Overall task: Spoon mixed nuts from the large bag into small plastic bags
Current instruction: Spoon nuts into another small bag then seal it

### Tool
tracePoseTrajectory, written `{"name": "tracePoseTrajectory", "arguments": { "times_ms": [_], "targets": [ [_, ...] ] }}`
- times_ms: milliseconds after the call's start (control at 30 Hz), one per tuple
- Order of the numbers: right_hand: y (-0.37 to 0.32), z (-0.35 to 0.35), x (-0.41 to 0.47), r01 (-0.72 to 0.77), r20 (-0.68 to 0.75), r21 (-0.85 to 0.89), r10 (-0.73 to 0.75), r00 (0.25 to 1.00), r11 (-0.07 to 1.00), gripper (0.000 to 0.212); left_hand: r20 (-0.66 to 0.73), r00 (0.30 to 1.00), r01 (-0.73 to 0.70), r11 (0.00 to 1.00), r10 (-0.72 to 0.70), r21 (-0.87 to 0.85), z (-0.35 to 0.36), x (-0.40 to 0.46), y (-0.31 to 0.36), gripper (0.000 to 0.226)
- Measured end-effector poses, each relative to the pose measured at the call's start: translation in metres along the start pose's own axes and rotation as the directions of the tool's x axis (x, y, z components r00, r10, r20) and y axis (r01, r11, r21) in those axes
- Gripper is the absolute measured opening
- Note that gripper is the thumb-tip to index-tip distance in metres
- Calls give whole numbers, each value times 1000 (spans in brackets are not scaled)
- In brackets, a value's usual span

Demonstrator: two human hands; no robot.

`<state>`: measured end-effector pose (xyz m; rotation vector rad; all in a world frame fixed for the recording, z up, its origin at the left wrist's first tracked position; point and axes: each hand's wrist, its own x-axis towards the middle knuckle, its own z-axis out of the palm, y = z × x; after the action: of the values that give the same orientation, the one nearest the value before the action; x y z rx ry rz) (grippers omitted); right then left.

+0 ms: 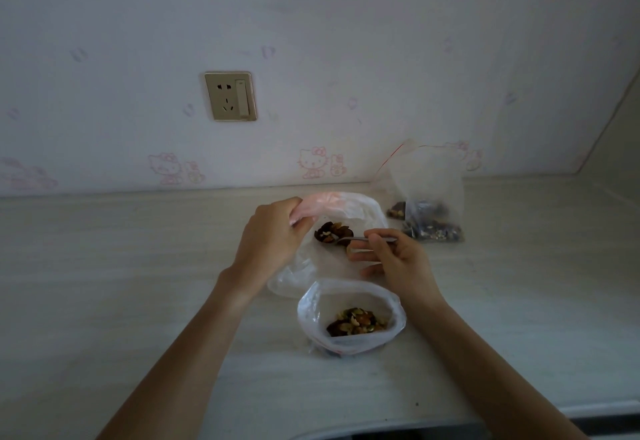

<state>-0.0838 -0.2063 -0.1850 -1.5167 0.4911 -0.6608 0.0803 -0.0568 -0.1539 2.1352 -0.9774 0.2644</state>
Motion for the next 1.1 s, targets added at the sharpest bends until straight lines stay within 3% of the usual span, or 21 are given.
{"name": "tracePoseTrajectory", "arguments": {
  "times_ms": [333, 433, 533, 600, 733, 867, 967, 1100],
  "targets": [
    [-5, -12, -7, -85, 35, 146, 81, 996, 986, 20, -19, 998, -63, 997, 64, 52, -1, -2, 3, 30],
    [-9, -22, -11, -80, 46, 156, 74, 996, 985, 22, -9, 996, -92, 995, 93, 47, -3, -2, 8, 17],
    [-19, -33, -17, -70, 22, 179, 67, 997, 981, 24, 26, 997, -74, 996, 73, 42, -9, -3, 14, 43],
    [-27, -40, -22, -58, 14, 198, 57, 998, 978, 25, 31, 997, -75, 997, 74, 25, -14, -7, 20, 50],
    [-45, -55, -35, -39, 42, 229, 30, 999, 973, 27, -40, 992, -119, 992, 120, 29, -24, -20, 28, 48],
    [-58, -62, -53, -27, 78, 255, 7, 997, 967, 26, -158, 975, -152, 988, 156, 39, -39, -45, 43, 32],
    [-62, -65, -66, -38, 124, 269, 4, 992, 962, 27, -103, 994, -22, 999, 19, -24, -46, -69, 49, 18],
    [-64, -62, -77, -42, 182, 224, 1, 983, 974, 26, 178, 956, 249, 966, -234, -66, -49, -92, 45, 28]
  ]
}}
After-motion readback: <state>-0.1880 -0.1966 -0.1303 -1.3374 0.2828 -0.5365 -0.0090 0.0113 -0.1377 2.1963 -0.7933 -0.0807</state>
